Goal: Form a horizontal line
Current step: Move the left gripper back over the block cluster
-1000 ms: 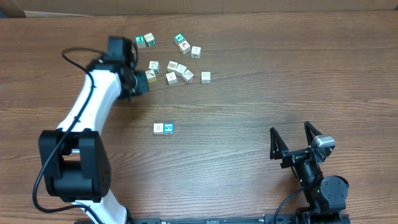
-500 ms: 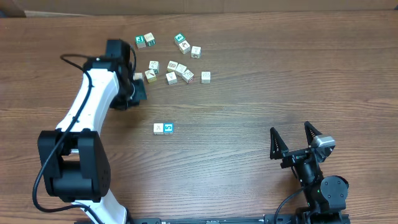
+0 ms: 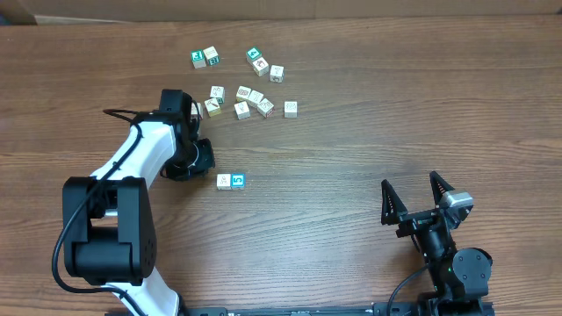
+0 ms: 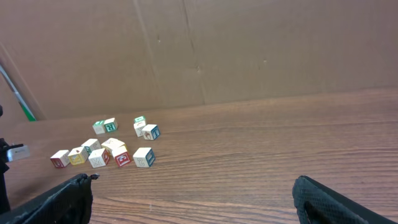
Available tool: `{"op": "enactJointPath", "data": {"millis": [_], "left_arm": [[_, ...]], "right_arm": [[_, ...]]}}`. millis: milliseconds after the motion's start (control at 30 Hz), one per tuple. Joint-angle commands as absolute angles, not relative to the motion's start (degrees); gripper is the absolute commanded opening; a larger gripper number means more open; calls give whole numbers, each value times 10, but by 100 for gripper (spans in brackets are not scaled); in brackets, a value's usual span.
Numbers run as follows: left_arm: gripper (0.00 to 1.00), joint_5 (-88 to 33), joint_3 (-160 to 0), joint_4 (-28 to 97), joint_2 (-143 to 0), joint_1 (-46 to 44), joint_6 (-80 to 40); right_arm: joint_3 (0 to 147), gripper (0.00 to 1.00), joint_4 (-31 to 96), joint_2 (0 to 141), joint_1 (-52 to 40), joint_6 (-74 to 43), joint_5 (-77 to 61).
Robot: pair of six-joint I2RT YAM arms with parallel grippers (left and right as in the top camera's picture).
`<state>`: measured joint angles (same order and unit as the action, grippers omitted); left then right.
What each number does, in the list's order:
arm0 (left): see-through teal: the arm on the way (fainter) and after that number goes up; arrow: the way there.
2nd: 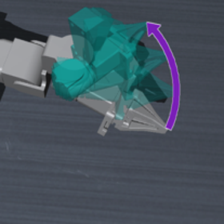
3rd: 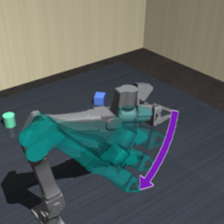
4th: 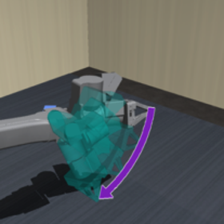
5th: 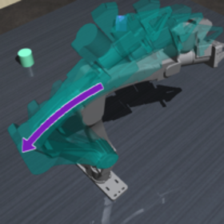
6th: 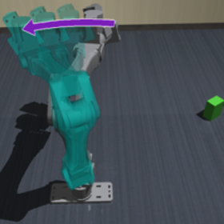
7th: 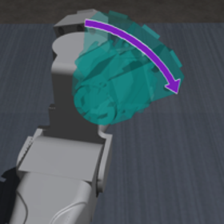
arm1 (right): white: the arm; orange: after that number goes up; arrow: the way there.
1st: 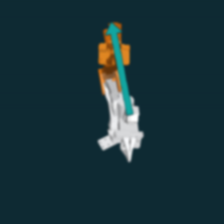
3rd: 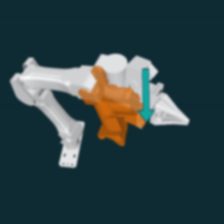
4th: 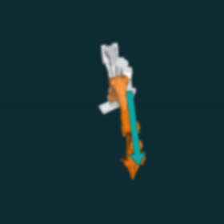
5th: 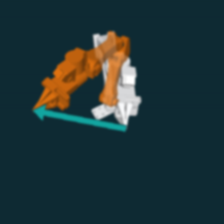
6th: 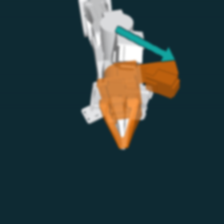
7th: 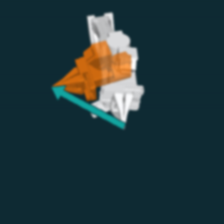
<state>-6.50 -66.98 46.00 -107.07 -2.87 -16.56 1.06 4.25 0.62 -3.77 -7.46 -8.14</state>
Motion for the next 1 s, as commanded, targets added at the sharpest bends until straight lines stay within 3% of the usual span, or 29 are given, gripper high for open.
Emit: {"op": "enactJointPath", "data": {"millis": [0,967], "left_arm": [[4,-92,-657,461,-1076,-40,-169],[4,-53,-653,439,-1076,-72,-167]], "right_arm": [[4,100,40,2,-35,-76,-82],[4,100,40,2,-35,-76,-82]]}}
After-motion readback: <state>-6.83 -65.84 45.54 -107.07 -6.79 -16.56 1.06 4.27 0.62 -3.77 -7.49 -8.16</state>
